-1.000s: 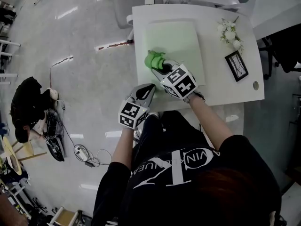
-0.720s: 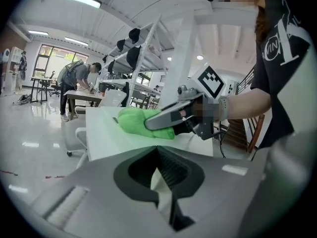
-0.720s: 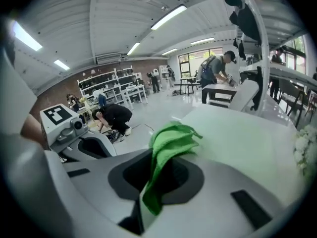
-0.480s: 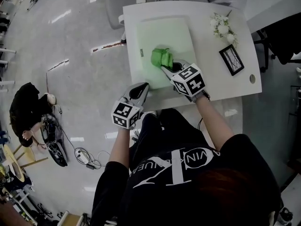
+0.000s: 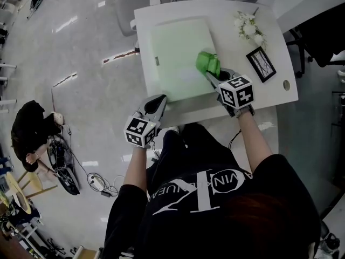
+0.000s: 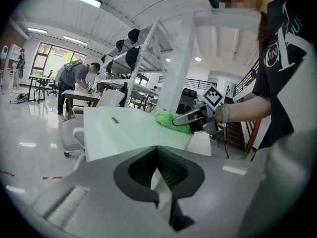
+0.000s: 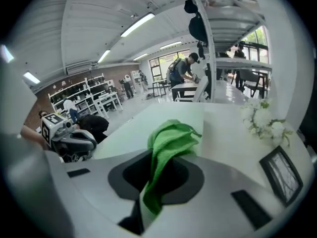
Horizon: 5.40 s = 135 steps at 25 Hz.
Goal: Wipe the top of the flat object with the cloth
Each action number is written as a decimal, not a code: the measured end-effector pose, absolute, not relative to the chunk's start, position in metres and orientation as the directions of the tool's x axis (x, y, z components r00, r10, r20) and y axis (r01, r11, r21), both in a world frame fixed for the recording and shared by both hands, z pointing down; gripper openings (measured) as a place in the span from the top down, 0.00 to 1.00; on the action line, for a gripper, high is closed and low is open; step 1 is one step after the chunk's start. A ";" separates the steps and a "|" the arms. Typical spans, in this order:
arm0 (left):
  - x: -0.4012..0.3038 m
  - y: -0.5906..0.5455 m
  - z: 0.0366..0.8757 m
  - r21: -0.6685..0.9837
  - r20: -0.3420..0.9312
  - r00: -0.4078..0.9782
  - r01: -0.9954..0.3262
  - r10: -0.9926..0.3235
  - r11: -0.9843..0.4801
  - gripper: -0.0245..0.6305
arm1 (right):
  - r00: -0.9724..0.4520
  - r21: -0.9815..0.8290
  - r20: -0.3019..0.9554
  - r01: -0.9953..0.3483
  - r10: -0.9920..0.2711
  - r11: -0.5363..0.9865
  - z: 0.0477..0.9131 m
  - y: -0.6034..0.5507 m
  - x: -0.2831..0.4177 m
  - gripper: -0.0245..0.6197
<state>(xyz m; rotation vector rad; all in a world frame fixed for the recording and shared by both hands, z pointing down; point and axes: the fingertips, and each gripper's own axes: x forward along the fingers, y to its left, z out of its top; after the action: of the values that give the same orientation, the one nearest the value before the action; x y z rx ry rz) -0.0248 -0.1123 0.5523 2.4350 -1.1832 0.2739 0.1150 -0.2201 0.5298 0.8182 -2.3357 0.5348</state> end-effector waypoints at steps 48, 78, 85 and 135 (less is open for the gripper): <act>-0.099 -0.098 0.539 0.373 0.341 0.381 -0.894 -0.860 -0.248 0.95 | -0.796 -0.221 0.588 -0.329 -0.143 0.918 0.528 -0.101 -0.013 0.90; -0.067 -0.133 0.534 0.353 0.342 0.459 -0.871 -0.820 -0.341 0.95 | -0.594 -0.223 0.602 -0.767 -0.534 0.602 0.526 -0.182 0.189 0.90; -0.068 -0.132 0.534 0.351 0.346 0.454 -0.874 -0.821 -0.335 0.95 | -0.535 -0.228 0.593 -0.828 -0.601 0.512 0.524 -0.197 0.221 0.90; -0.104 -0.167 0.451 0.185 0.174 0.275 -0.952 -0.946 -0.243 0.95 | -0.490 -0.118 0.415 -0.864 -0.766 0.489 0.454 -0.245 0.233 0.90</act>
<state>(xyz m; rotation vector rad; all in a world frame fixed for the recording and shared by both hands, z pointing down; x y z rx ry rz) -0.1042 -0.1668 0.4510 2.2932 -1.7518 0.0381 0.2331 -0.2446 0.4538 1.3760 -2.4306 0.4513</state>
